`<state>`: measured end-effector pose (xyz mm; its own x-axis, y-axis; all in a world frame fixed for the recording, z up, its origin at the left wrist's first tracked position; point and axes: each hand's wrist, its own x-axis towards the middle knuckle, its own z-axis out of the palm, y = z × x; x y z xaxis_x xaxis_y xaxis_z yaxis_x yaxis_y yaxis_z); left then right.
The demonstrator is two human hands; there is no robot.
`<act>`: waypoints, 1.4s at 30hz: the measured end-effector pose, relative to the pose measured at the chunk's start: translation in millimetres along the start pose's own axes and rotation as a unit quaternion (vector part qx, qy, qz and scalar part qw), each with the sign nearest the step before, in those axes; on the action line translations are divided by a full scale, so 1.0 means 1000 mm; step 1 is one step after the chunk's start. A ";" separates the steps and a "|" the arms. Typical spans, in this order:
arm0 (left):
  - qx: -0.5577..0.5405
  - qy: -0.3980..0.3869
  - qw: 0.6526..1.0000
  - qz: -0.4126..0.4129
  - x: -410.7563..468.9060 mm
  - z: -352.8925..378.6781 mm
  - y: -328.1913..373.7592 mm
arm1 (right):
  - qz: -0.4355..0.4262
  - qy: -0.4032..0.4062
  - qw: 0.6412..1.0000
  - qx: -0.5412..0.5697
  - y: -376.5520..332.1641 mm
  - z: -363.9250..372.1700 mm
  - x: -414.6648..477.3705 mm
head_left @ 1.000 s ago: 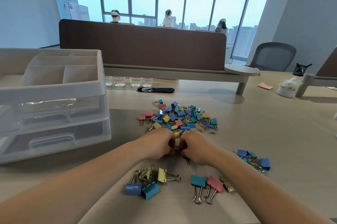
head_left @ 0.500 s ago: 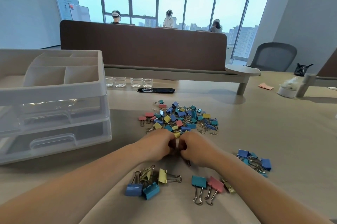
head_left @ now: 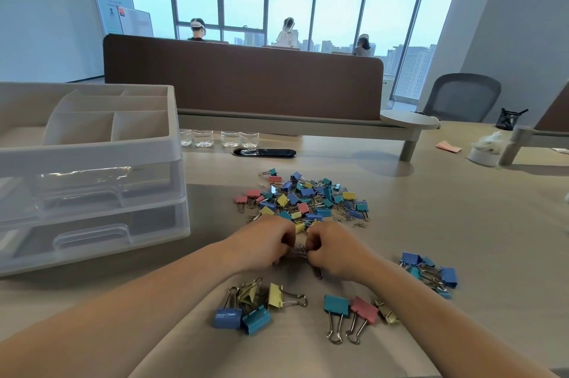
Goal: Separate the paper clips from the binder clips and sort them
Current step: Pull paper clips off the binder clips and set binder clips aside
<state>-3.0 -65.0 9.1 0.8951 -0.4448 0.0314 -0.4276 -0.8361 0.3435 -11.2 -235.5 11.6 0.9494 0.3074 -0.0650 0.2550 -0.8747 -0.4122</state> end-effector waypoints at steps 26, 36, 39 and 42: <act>-0.096 0.224 0.966 -0.087 -0.091 -0.188 -0.047 | -0.133 0.056 0.986 0.080 -0.184 -0.098 0.036; 0.004 0.220 0.954 -0.202 -0.097 -0.233 -0.097 | -0.172 0.083 0.981 -0.014 -0.276 -0.091 0.080; 0.016 0.217 0.954 -0.208 -0.094 -0.232 -0.104 | -0.181 0.080 0.980 -0.037 -0.280 -0.087 0.088; 0.013 0.214 0.957 -0.197 -0.094 -0.230 -0.105 | -0.201 0.085 0.975 -0.037 -0.276 -0.086 0.095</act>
<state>-12.6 138.6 186.1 0.9550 0.0735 0.2873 -0.0448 -0.9219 0.3849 24.4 3.5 197.1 0.7855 0.5698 0.2415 0.6188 -0.7236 -0.3056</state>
